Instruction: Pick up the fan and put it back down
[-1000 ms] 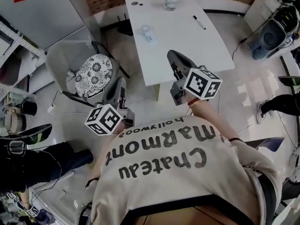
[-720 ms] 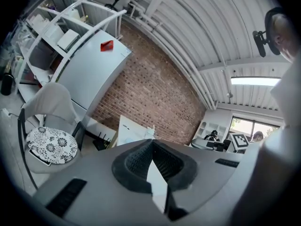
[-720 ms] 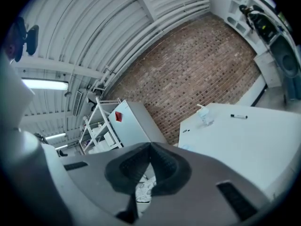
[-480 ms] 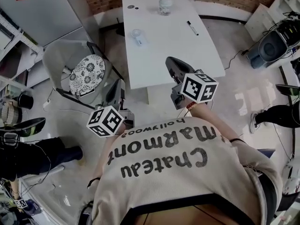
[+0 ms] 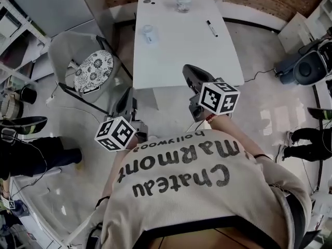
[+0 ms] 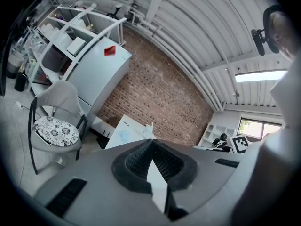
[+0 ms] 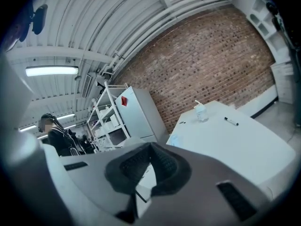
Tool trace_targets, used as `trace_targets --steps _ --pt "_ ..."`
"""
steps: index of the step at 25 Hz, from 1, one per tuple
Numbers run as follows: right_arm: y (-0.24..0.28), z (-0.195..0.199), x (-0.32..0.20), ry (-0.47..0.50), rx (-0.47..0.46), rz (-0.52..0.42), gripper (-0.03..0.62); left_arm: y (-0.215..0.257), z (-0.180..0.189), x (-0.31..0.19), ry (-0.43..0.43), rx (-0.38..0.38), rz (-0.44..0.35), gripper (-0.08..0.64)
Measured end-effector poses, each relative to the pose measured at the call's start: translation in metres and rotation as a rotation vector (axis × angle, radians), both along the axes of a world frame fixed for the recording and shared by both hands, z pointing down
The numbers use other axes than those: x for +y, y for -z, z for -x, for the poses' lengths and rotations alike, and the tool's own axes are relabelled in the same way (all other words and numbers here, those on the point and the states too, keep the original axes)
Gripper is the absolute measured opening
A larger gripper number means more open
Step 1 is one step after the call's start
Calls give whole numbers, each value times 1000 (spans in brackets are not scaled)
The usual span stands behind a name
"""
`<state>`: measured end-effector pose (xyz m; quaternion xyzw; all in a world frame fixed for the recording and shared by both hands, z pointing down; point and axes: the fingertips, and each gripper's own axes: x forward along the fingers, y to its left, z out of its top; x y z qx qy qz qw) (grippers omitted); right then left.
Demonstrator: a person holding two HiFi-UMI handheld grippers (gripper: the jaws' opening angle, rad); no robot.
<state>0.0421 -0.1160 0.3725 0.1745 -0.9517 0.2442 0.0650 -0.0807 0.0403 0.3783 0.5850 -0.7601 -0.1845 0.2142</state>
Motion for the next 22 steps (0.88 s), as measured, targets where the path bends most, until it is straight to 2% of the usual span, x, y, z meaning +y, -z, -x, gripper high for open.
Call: trace_targets --steps 6,22 --pt "-11 -17 -11 28 1 24 2 -5 -21 -3 38 2 17 0" --pt "-18 -20 -19 34 -16 32 3 1 -24 -1 57 -46 25 0"
